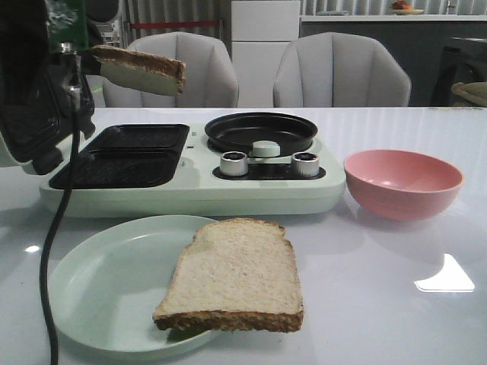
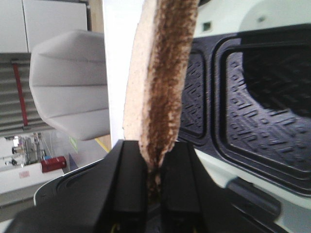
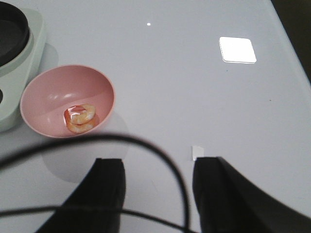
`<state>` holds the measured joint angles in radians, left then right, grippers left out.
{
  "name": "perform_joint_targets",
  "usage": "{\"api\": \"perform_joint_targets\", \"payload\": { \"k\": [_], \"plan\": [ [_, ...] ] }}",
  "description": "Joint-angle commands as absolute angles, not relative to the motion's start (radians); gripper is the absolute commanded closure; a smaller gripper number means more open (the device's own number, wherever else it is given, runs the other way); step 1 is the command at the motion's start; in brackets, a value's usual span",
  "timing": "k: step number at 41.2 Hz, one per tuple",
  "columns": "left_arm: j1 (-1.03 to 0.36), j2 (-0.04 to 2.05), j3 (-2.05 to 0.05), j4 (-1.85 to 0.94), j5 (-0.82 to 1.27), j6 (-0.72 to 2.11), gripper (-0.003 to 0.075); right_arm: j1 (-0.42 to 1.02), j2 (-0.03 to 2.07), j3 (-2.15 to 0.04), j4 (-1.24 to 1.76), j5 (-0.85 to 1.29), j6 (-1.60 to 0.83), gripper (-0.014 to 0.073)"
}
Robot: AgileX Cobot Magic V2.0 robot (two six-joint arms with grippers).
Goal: Make breakfast with bread and shrimp
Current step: 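Carry the bread slice over the sandwich maker's farther grill plate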
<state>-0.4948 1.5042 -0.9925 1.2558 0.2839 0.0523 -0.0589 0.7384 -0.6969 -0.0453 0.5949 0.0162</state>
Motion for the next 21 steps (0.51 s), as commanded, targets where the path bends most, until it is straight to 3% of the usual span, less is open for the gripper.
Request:
{"api": "perform_joint_targets", "payload": {
  "k": [1, 21],
  "plan": [
    [-0.464, 1.534, -1.089, 1.273, 0.266, 0.035, 0.0621, -0.061, 0.739, -0.732, -0.053, 0.527, 0.007, 0.0153],
    [-0.364, 1.796, -1.317, 1.262, 0.172, 0.033, 0.0621, -0.061, 0.739, -0.732, -0.053, 0.527, 0.007, 0.0153]
  ]
}}
